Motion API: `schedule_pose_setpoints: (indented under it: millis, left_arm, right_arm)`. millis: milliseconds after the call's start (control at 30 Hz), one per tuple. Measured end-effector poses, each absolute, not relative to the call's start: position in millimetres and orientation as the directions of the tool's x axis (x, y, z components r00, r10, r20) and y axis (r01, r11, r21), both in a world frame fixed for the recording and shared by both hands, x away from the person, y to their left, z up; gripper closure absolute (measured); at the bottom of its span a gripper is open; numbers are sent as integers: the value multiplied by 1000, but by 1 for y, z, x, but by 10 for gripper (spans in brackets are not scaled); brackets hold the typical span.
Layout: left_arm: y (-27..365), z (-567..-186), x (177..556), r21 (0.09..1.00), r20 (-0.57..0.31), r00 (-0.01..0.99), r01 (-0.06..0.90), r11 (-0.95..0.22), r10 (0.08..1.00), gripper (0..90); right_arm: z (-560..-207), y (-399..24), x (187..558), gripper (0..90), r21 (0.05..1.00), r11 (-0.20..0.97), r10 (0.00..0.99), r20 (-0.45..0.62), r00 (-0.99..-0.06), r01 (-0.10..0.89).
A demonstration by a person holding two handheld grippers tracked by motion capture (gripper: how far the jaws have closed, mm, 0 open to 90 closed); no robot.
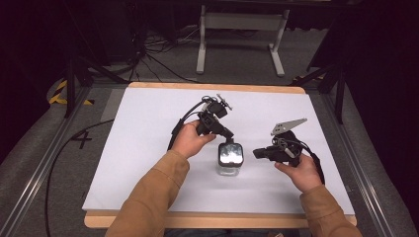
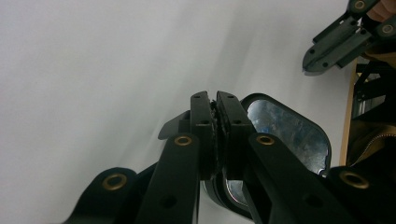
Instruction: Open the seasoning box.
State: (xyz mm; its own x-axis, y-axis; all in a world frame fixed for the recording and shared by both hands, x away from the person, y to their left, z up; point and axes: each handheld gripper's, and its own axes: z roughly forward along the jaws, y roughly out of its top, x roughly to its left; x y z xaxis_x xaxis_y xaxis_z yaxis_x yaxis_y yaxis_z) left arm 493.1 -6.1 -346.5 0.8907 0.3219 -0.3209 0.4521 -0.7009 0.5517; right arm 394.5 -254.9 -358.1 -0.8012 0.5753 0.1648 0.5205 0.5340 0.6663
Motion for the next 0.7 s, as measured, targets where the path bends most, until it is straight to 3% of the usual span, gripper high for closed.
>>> schedule_pose_setpoints:
  millis: [700]
  left_arm:
    - [-7, -348, 495, 549, -340, 875, 482, -683, 344, 863]
  right_arm:
    - [-356, -239, 384, 895, 646, 608, 490, 152, -858, 462]
